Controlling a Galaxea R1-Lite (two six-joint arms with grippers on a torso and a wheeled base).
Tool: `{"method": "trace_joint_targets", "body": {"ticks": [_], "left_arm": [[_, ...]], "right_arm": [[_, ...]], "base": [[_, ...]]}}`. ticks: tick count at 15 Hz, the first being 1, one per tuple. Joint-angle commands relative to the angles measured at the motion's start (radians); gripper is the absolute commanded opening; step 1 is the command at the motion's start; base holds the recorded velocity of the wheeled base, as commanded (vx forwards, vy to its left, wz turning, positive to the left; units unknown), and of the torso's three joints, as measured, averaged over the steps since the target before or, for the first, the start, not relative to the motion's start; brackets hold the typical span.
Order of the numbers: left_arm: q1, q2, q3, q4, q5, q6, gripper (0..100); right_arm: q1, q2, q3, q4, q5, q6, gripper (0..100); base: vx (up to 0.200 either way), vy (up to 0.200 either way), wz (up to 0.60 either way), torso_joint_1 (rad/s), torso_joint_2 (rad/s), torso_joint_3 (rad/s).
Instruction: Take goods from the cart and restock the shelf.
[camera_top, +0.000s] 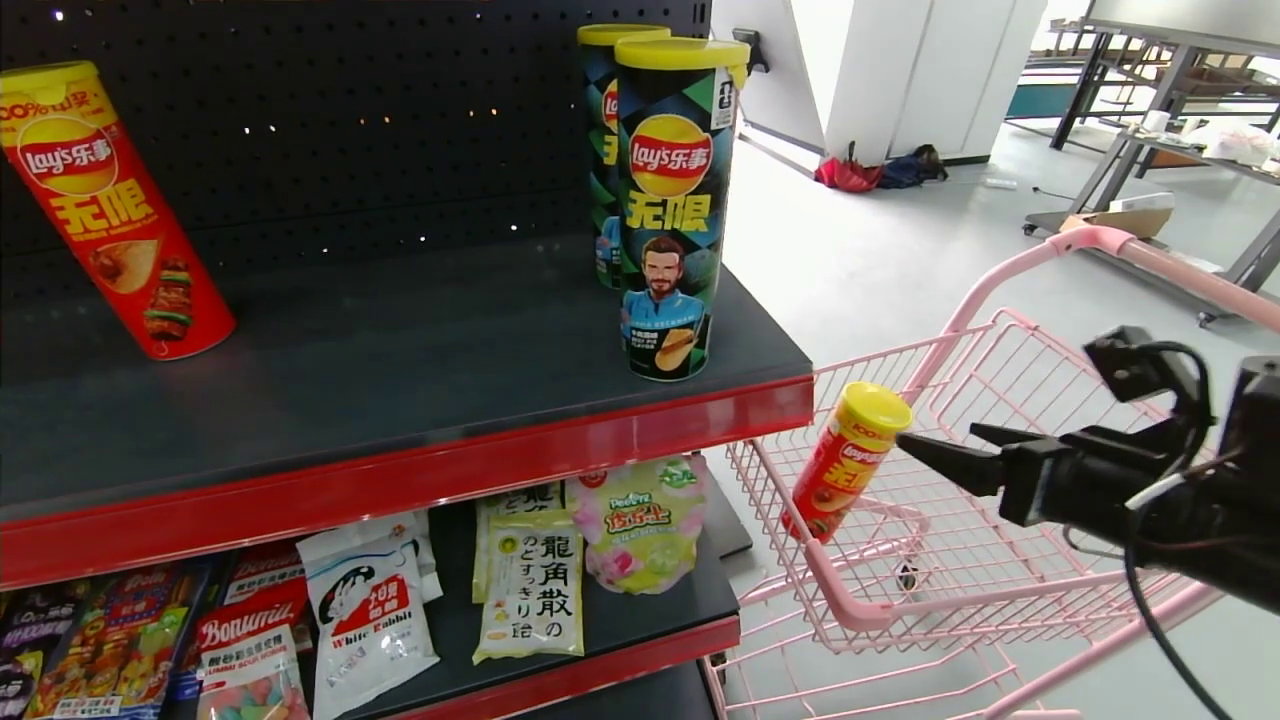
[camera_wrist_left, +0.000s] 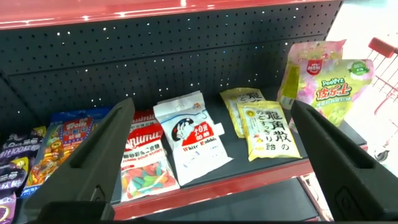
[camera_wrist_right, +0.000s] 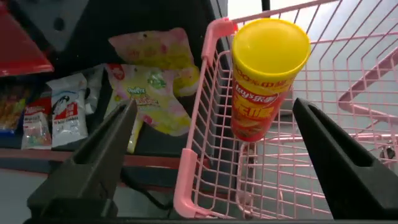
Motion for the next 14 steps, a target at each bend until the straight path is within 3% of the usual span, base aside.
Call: {"method": "trace_joint_targets", "body": {"ticks": [1, 7, 14], "left_arm": [[0.0, 0.001, -0.001, 0.0, 0.0, 0.0, 100], [0.0, 0.001, 0.001, 0.0, 0.0, 0.0, 100], [0.0, 0.001, -0.001, 0.0, 0.0, 0.002, 100]], "right_arm": [[0.013, 0.234, -0.018, -0.046, 0.009, 0.004, 100], [-0.017, 0.46, -0.064, -0.259, -0.058, -0.002, 100], [-0.036, 0.563, -0.176, -0.298, -0.082, 0.002, 100]], "base": [[0.0, 0.0, 0.0, 0.0, 0.0, 0.0], [0.0, 0.0, 0.0, 0.0, 0.0, 0.0], [0.0, 0.0, 0.0, 0.0, 0.0, 0.0]]}}
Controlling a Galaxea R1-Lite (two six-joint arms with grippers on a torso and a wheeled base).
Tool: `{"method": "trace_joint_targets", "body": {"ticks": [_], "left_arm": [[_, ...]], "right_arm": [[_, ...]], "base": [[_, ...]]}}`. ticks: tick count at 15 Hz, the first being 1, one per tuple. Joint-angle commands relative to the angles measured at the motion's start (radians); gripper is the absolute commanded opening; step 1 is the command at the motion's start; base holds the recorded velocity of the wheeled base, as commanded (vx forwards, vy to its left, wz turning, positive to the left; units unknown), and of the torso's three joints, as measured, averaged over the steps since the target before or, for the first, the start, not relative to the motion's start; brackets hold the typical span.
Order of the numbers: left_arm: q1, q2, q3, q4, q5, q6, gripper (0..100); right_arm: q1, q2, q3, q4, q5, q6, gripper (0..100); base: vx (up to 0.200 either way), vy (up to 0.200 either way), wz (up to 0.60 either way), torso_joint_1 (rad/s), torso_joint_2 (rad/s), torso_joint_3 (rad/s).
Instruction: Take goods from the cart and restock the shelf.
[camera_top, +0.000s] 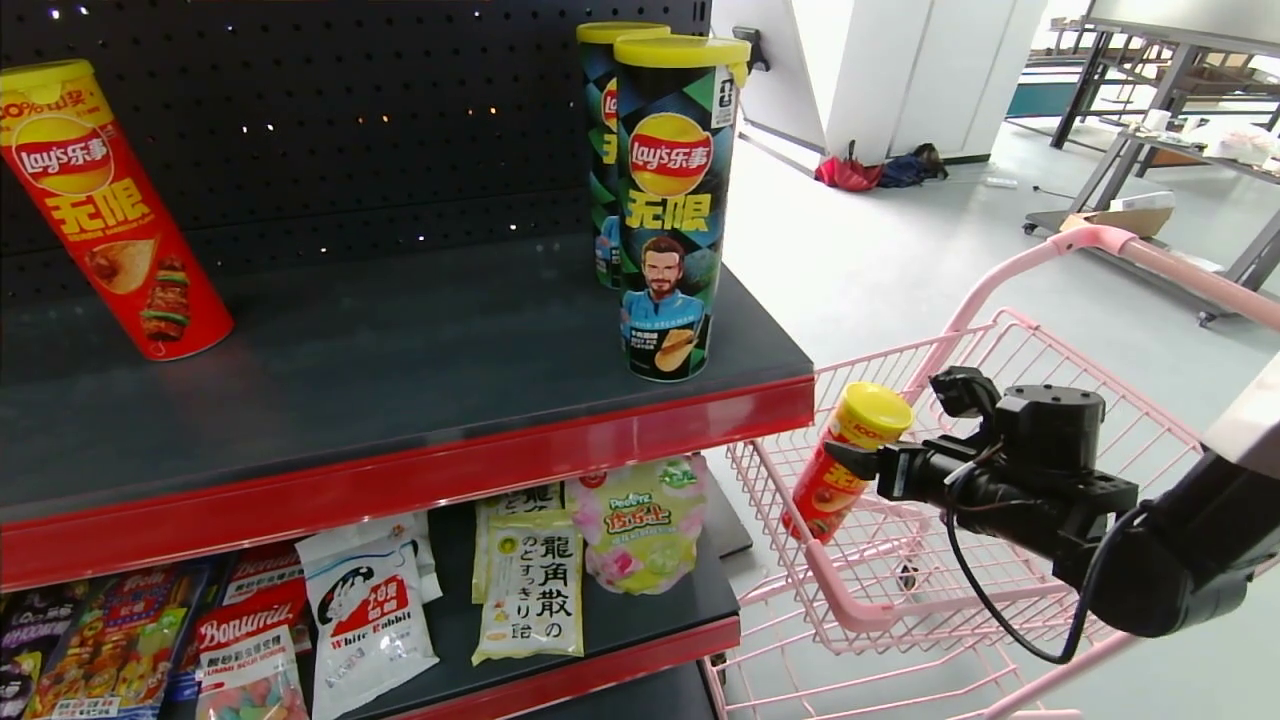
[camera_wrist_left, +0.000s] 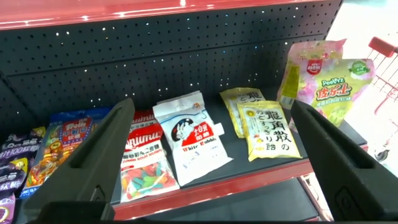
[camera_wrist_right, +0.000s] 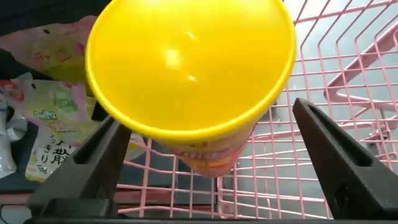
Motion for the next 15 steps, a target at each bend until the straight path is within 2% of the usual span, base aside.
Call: {"method": "trace_joint_targets", "body": {"ticks": [1, 7, 8, 14, 15], "left_arm": [[0.0, 0.001, 0.001, 0.0, 0.0, 0.0, 100], [0.0, 0.001, 0.0, 0.0, 0.0, 0.0, 100], [0.0, 0.001, 0.001, 0.0, 0.0, 0.0, 100], [0.0, 0.001, 0.0, 0.0, 0.0, 0.0, 100], [0.0, 0.001, 0.0, 0.0, 0.0, 0.0, 100]], "right_arm": [[0.002, 0.037, -0.029, 0.001, 0.0, 0.001, 100], [0.007, 0.103, -0.104, 0.001, -0.012, 0.002, 100], [0.013, 0.114, -0.107, -0.003, -0.023, 0.004, 0], [0.027, 0.131, -0.104, -0.053, -0.038, 0.002, 0], [0.027, 0.085, -0.112, -0.051, -0.083, -0.001, 0]], "base": [[0.0, 0.0, 0.0, 0.0, 0.0, 0.0], [0.0, 0.0, 0.0, 0.0, 0.0, 0.0], [0.0, 0.0, 0.0, 0.0, 0.0, 0.0], [0.0, 0.0, 0.0, 0.0, 0.0, 0.0], [0.0, 0.0, 0.0, 0.0, 0.0, 0.0]]}}
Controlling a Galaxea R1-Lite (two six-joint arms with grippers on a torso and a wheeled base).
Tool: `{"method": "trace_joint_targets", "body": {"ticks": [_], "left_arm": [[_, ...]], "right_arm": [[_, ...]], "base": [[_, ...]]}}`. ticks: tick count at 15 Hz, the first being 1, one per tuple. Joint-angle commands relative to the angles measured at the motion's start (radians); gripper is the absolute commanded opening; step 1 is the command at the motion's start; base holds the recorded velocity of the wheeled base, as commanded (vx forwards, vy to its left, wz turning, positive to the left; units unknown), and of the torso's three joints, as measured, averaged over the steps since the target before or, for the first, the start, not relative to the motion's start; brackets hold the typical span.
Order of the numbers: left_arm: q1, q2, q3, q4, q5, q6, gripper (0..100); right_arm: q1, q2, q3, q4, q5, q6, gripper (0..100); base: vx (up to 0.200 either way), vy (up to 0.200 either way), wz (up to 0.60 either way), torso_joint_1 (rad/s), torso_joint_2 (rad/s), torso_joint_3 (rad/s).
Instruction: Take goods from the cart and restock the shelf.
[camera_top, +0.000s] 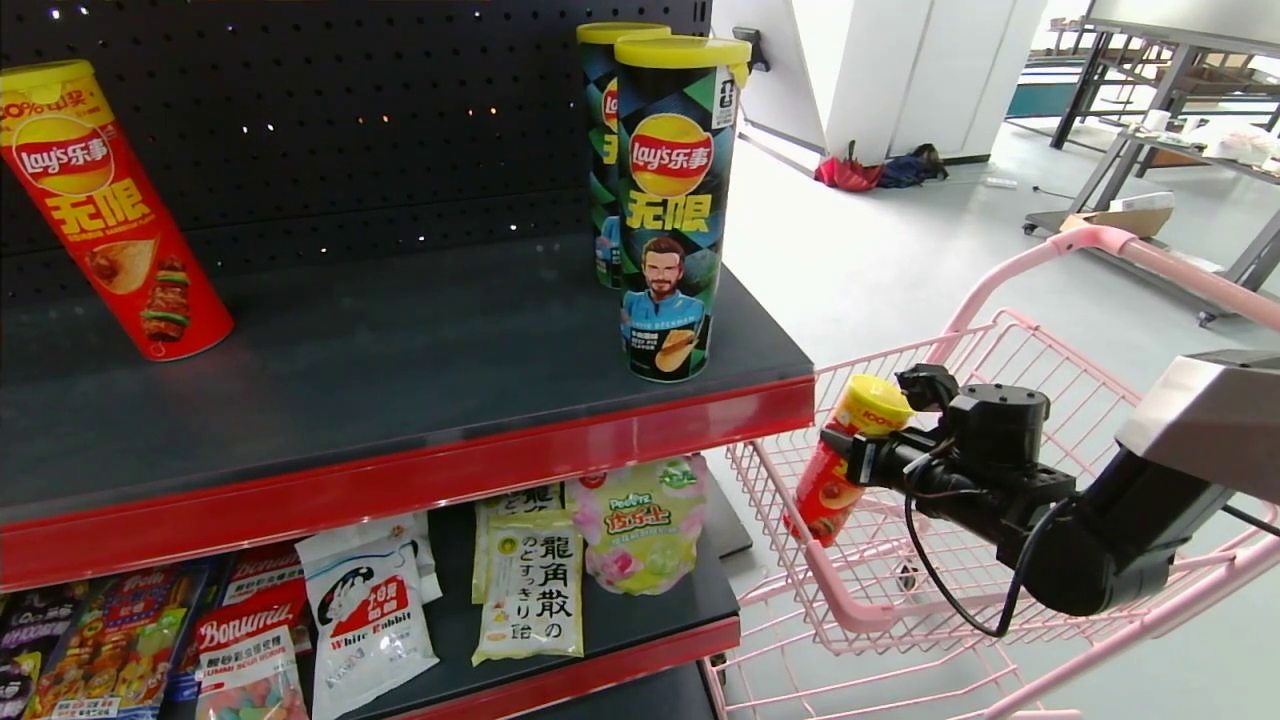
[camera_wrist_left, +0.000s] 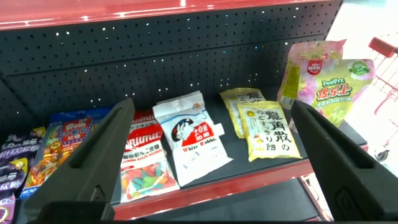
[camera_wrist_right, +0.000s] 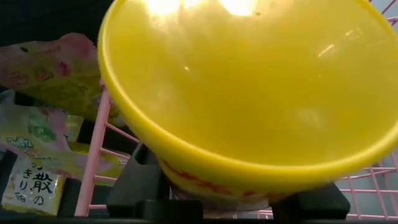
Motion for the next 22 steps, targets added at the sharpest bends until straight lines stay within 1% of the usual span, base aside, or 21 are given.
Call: {"method": "trace_joint_targets", "body": {"ticks": [1, 2, 3, 4, 6, 7, 8, 9, 10, 11, 12, 13, 14, 16, 18, 22], "left_arm": [[0.0, 0.001, 0.0, 0.0, 0.0, 0.0, 100], [0.0, 0.001, 0.0, 0.0, 0.0, 0.0, 100], [0.0, 0.001, 0.0, 0.0, 0.0, 0.0, 100], [0.0, 0.001, 0.0, 0.0, 0.0, 0.0, 100], [0.0, 0.001, 0.0, 0.0, -0.003, 0.003, 100], [0.0, 0.001, 0.0, 0.0, -0.003, 0.003, 100], [0.0, 0.001, 0.0, 0.0, -0.003, 0.003, 100], [0.0, 0.001, 0.0, 0.0, -0.003, 0.0, 100], [0.0, 0.001, 0.0, 0.0, -0.003, -0.002, 100], [0.0, 0.001, 0.0, 0.0, -0.003, -0.002, 100], [0.0, 0.001, 0.0, 0.0, -0.003, -0.002, 100], [0.0, 0.001, 0.0, 0.0, -0.003, -0.002, 100], [0.0, 0.001, 0.0, 0.0, -0.003, -0.002, 100], [0.0, 0.001, 0.0, 0.0, -0.003, -0.003, 100], [0.0, 0.001, 0.0, 0.0, -0.003, -0.003, 100], [0.0, 0.001, 0.001, 0.0, -0.003, -0.003, 100]], "right_arm": [[0.0, -0.076, -0.013, 0.015, -0.032, -0.004, 0], [-0.003, -0.166, -0.03, 0.056, -0.036, -0.013, 0], [-0.008, -0.274, -0.05, 0.15, -0.038, -0.032, 0], [-0.011, -0.393, -0.079, 0.272, -0.039, -0.049, 0], [-0.017, -0.599, -0.133, 0.489, -0.075, -0.086, 0], [-0.015, -0.749, -0.147, 0.636, -0.104, -0.104, 0], [-0.014, -0.794, -0.147, 0.674, -0.108, -0.105, 0], [-0.02, -0.985, -0.147, 0.888, -0.139, -0.152, 0], [-0.015, -1.119, -0.147, 1.064, -0.145, -0.168, 0], [-0.017, -1.176, -0.139, 1.131, -0.147, -0.168, 0], [-0.051, -1.366, -0.104, 1.346, -0.202, -0.205, 0], [-0.061, -1.492, -0.067, 1.447, -0.214, -0.25, 0], [-0.064, -1.533, -0.056, 1.474, -0.219, -0.259, 0], [-0.095, -1.736, -0.002, 1.621, -0.249, -0.282, 0], [-0.112, -1.803, 0.041, 1.642, -0.288, -0.291, 0], [-0.107, -1.823, 0.048, 1.647, -0.289, -0.291, 0]], "base": [[0.0, 0.0, 0.0, 0.0, 0.0, 0.0], [0.0, 0.0, 0.0, 0.0, 0.0, 0.0], [0.0, 0.0, 0.0, 0.0, 0.0, 0.0], [0.0, 0.0, 0.0, 0.0, 0.0, 0.0], [0.0, 0.0, 0.0, 0.0, 0.0, 0.0], [0.0, 0.0, 0.0, 0.0, 0.0, 0.0], [0.0, 0.0, 0.0, 0.0, 0.0, 0.0], [0.0, 0.0, 0.0, 0.0, 0.0, 0.0], [0.0, 0.0, 0.0, 0.0, 0.0, 0.0], [0.0, 0.0, 0.0, 0.0, 0.0, 0.0], [0.0, 0.0, 0.0, 0.0, 0.0, 0.0], [0.0, 0.0, 0.0, 0.0, 0.0, 0.0], [0.0, 0.0, 0.0, 0.0, 0.0, 0.0], [0.0, 0.0, 0.0, 0.0, 0.0, 0.0], [0.0, 0.0, 0.0, 0.0, 0.0, 0.0], [0.0, 0.0, 0.0, 0.0, 0.0, 0.0]]}}
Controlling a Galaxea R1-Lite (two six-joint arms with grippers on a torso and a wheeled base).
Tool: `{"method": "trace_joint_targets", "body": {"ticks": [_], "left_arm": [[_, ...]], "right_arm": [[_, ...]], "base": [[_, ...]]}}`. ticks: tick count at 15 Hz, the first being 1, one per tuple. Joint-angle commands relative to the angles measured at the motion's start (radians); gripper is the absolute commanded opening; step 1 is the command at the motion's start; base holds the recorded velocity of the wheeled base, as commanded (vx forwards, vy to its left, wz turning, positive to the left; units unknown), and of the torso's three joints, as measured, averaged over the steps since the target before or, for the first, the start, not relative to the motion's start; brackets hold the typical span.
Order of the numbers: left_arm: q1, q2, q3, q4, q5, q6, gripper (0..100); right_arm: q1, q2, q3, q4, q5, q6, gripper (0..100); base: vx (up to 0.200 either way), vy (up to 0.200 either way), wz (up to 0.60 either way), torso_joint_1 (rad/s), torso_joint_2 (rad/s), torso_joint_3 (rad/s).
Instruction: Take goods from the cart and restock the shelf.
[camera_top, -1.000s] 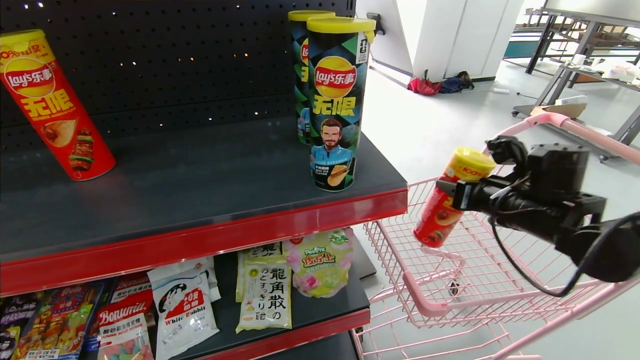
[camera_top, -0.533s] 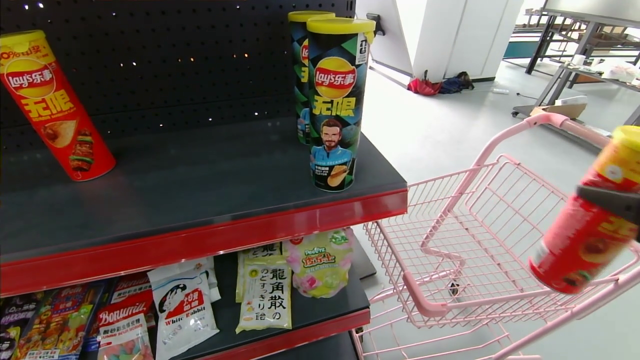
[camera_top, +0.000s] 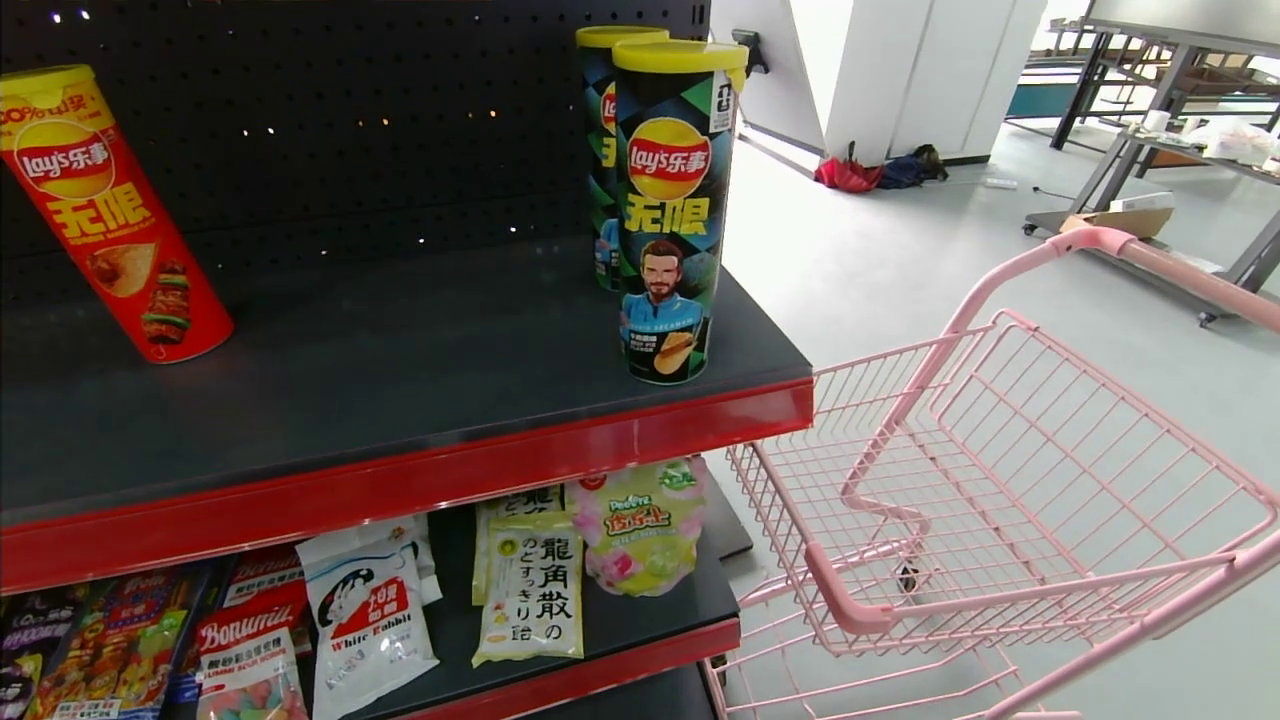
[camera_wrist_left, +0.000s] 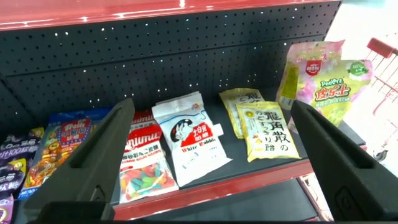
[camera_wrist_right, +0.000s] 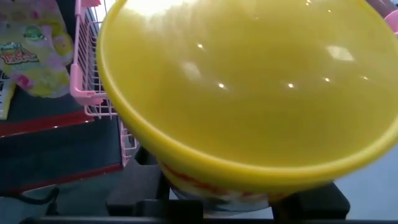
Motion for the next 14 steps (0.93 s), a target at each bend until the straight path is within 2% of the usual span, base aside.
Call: {"method": "trace_joint_targets", "body": {"ticks": [1, 14], "left_arm": [[0.0, 0.001, -0.001, -0.001, 0.0, 0.0, 100], [0.0, 0.001, -0.001, -0.001, 0.0, 0.0, 100]], "right_arm": [[0.0, -0.045, 0.004, -0.002, 0.0, -0.001, 0], [0.003, -0.043, 0.041, -0.006, 0.006, -0.006, 0]], "base": [[0.0, 0.0, 0.0, 0.085, -0.25, -0.173], [0.0, 0.0, 0.0, 0.192, -0.51, -0.322]]}}
